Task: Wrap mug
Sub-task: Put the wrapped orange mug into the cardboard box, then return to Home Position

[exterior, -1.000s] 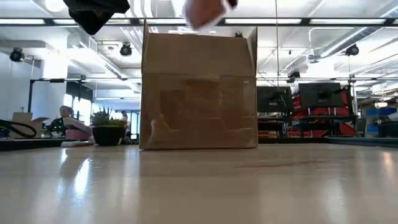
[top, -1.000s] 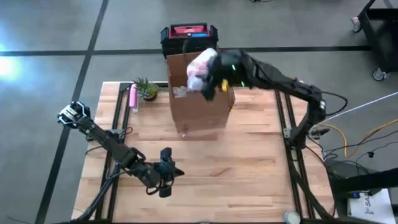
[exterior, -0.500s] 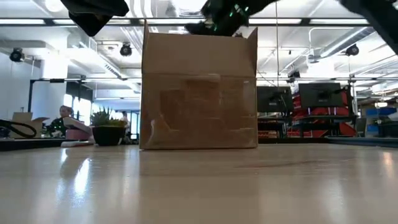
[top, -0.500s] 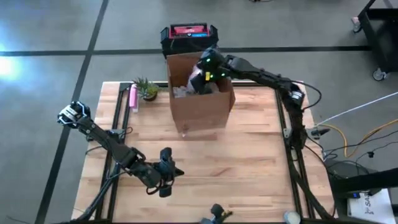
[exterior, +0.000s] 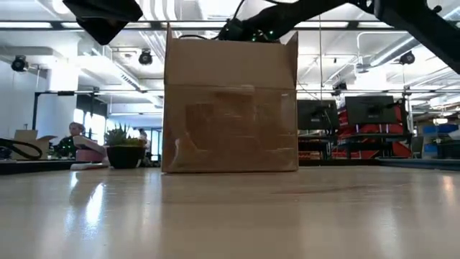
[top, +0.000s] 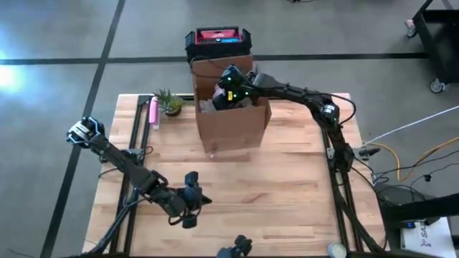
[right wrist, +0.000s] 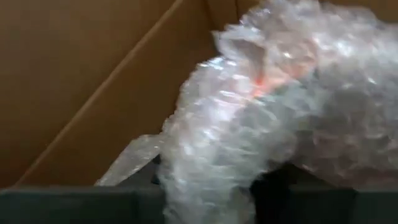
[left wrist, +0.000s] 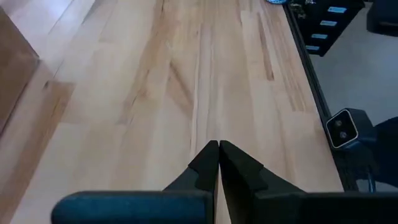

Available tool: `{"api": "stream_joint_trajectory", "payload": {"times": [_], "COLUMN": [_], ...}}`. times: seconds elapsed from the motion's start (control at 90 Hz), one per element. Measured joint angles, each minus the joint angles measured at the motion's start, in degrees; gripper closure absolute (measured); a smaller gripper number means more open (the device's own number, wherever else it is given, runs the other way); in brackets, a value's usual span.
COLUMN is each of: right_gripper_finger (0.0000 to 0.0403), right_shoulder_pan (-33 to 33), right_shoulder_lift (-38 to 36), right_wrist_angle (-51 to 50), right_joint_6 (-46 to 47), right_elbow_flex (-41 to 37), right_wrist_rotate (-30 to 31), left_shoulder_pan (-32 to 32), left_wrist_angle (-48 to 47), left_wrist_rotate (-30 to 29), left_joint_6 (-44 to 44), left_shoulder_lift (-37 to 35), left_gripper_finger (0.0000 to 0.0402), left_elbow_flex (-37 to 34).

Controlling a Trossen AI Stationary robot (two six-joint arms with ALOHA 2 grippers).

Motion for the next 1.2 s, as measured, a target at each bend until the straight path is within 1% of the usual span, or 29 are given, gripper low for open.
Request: {"api": "stream_joint_trajectory", "payload": {"times": [0.178, 0.278, 0.411, 0.556, 0.656, 0.756, 0.844, 0.922, 0.967, 1.044, 1.089, 1.2], "right_gripper_finger": [0.0185, 0.0153, 0.0126, 0.0112, 0.011, 0.0115, 0.0124, 0.0136, 0.0145, 0.0163, 0.0175, 0.0203], "right_shoulder_pan": [0.03, -0.27, -0.36, -0.02, 0.27, 0.81, 1.65, 2.71, 3.6, 5.49, 6.67, 10.36], "right_shoulder_lift": [0.31, -0.84, -5.03, -11.67, -16.23, -21.15, -26.23, -31.02, -34.0, -39.71, -43.27, -52.42], "right_wrist_angle": [0.45, -0.06, -1.83, -1.78, -1.8, -2.51, -5.73, -9.08, -10.77, -10.9, -8.84, -1.27], "right_joint_6": [0.11, -0.39, -3.4, -6.56, -8.08, -9.85, -12.95, -16.04, -18.04, -19.87, -19.72, -18.91], "right_elbow_flex": [-0.15, -0.35, -0.54, -0.41, -0.39, -0.39, -0.71, -2.73, -5.2, -12.35, -17.23, -30.75], "right_wrist_rotate": [-0.1, -0.43, 0.33, 0.6, 0.64, 0.52, 0.59, 0.6, 0.58, 0.58, 0.58, 0.54], "left_shoulder_pan": [0.0, 0.0, 0.0, 0.0, 0.08, 0.26, 0.8, 1.78, 2.53, 3.79, 4.7, 7.59], "left_wrist_angle": [0.06, 0.04, 0.04, 0.05, -0.09, -0.13, -0.14, -0.19, -0.2, -0.44, -0.34, -0.2], "left_wrist_rotate": [0.04, 0.04, 0.04, 0.04, -0.03, -0.07, -0.15, -0.22, -0.26, -0.31, 0.14, 3.95], "left_joint_6": [-0.81, -0.83, -0.87, -0.87, -0.68, 2.12, 5.56, 8.56, 10.16, 12.76, 14.34, 17.36], "left_shoulder_lift": [0.0, 0.0, 0.0, 0.0, -0.27, -1.78, -4.23, -7.16, -9.02, -12.5, -14.51, -18.72], "left_gripper_finger": [0.0402, 0.0402, 0.0402, 0.0402, 0.0402, 0.0402, 0.0402, 0.0402, 0.0402, 0.0402, 0.0402, 0.0402], "left_elbow_flex": [0.0, 0.0, 0.0, 0.0, 0.0, 0.32, 0.5, 0.28, 0.07, -0.54, -0.88, -2.5]}}
